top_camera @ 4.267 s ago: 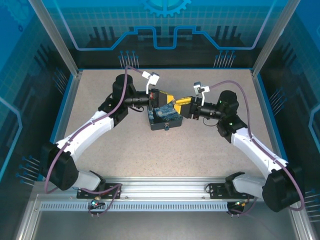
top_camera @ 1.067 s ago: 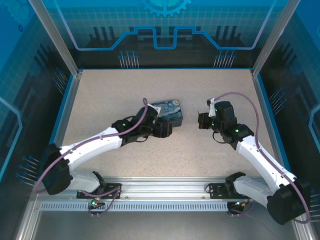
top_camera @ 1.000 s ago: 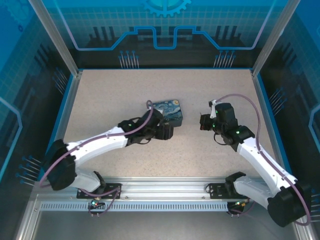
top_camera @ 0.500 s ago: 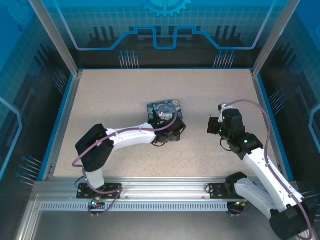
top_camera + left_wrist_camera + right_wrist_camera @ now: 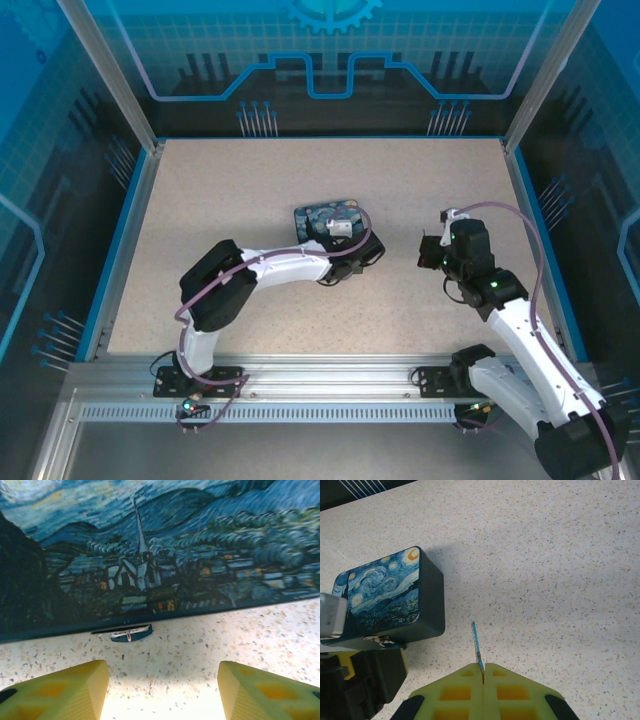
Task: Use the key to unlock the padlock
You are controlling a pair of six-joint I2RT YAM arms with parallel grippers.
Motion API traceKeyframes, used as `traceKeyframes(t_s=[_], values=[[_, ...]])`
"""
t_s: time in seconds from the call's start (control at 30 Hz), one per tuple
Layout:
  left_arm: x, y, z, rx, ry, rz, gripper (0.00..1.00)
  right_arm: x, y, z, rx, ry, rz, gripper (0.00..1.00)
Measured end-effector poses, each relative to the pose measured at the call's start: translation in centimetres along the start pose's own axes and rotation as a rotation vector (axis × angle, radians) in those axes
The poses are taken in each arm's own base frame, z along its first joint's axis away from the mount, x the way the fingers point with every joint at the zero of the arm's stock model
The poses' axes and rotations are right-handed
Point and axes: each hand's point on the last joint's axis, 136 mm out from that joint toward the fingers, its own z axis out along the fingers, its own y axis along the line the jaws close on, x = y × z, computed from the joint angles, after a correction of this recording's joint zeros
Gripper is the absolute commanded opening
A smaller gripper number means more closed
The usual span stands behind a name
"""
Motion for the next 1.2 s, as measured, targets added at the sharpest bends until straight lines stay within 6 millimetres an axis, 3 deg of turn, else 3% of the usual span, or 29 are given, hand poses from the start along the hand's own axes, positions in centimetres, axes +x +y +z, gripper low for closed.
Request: traceKeyframes(t_s=[0.47, 0.93, 1.2], values=[[-0.2, 1.8, 2.5, -0.077, -0.013, -0.04, 0.57, -0.1, 0.7, 0.7, -0.035, 0.009, -0.021, 0.0], [-1.9, 0.8, 3.0, -0.053, -0.104, -0.068, 0.52, -0.5, 1.2, 0.7, -0.068, -0.001, -0.026, 0.0], [-1.8, 0.9, 3.6, -0.062, -0.112, -0.069, 0.5, -0.5, 1.4, 0.7, -0.076, -0.003, -0.03, 0.0]])
